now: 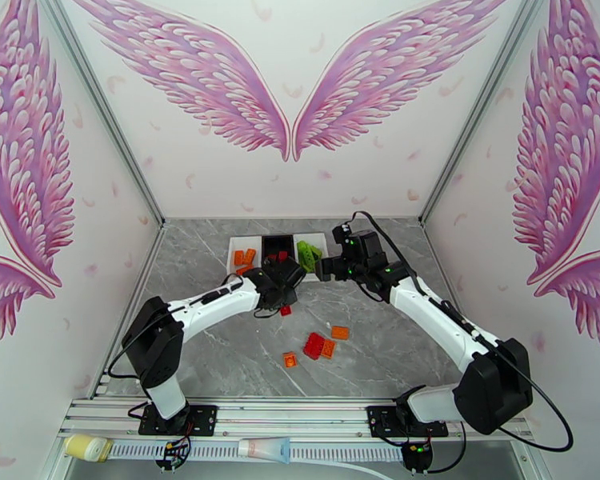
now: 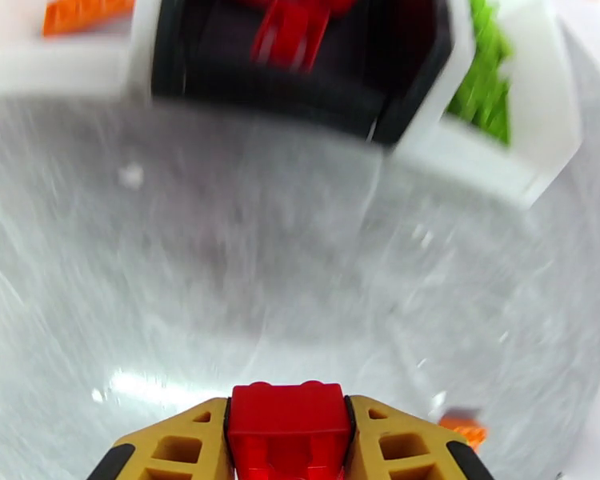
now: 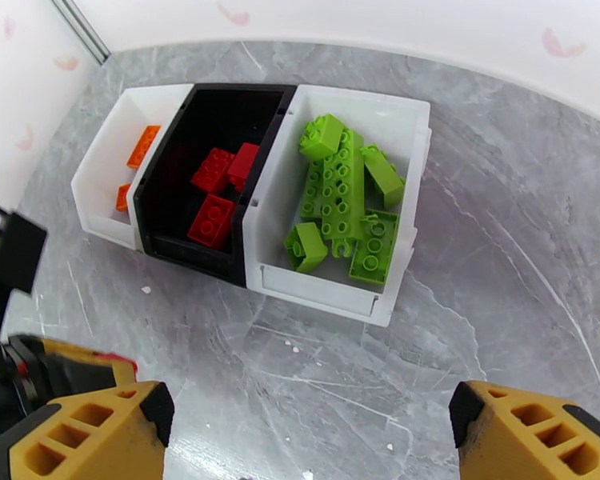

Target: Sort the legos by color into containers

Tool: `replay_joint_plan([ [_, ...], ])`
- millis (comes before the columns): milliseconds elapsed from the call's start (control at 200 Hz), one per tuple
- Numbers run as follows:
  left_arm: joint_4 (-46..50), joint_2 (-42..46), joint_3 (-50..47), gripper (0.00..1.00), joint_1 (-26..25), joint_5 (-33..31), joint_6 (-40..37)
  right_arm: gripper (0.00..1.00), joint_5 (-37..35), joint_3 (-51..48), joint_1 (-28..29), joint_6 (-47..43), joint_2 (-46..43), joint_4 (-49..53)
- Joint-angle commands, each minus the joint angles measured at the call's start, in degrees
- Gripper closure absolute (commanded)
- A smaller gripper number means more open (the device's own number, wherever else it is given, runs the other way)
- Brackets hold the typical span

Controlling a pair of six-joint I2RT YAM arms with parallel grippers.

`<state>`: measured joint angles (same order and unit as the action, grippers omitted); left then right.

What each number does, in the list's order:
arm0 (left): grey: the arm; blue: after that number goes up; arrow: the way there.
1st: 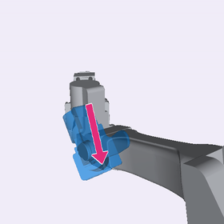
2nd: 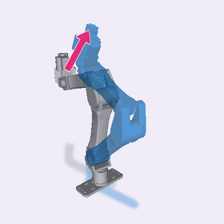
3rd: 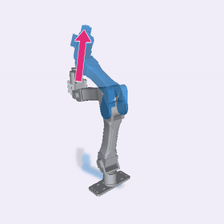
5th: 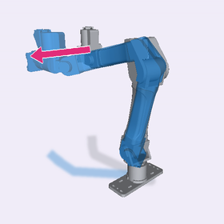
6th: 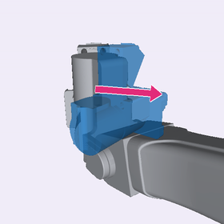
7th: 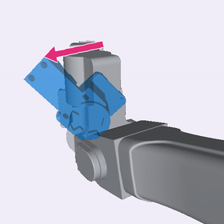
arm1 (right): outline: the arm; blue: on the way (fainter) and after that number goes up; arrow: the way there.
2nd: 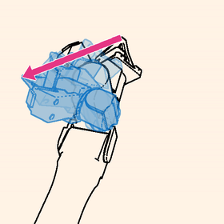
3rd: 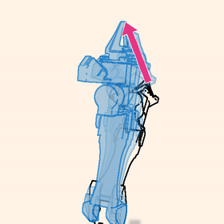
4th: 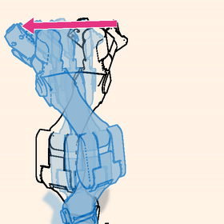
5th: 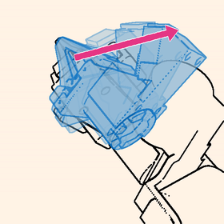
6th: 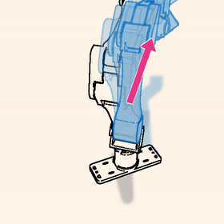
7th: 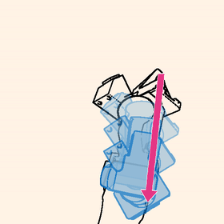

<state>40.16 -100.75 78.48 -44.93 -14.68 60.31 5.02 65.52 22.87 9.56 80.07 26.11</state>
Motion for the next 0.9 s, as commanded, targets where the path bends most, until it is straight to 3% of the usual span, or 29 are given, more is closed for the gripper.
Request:
replay_joint_plan([
  [0, -3.2, 1.1, 3.5, 0.68, 3.2, -2.8, -4.1, 0.04, 1.2, -0.4, -0.4, 0.7, -1.0, -1.6],
  [360, -5.3, -13.4, 21.9, 0.68, 11.5, -5.1, -16.4, 0.04, 1.3, 3.2, -0.4, 0.0, 0.1, -0.3],
  [700, 1.8, -31.4, 43.0, 0.67, 13.8, -3.6, -21.6, 0.04, -3.4, 3.3, -1.0, -3.3, -1.7, 1.8],
  [815, 1.8, -32.4, 44.2, 0.63, 14.4, -2.9, -21.5, 0.04, -5.8, 2.5, -1.3, -2.6, -2.5, 2.6],
  [895, 1.5, -31.5, 44.7, 0.55, 14.4, -2.2, -23.0, 0.04, -6.0, 2.0, -1.8, -2.0, -2.9, 2.8],
])
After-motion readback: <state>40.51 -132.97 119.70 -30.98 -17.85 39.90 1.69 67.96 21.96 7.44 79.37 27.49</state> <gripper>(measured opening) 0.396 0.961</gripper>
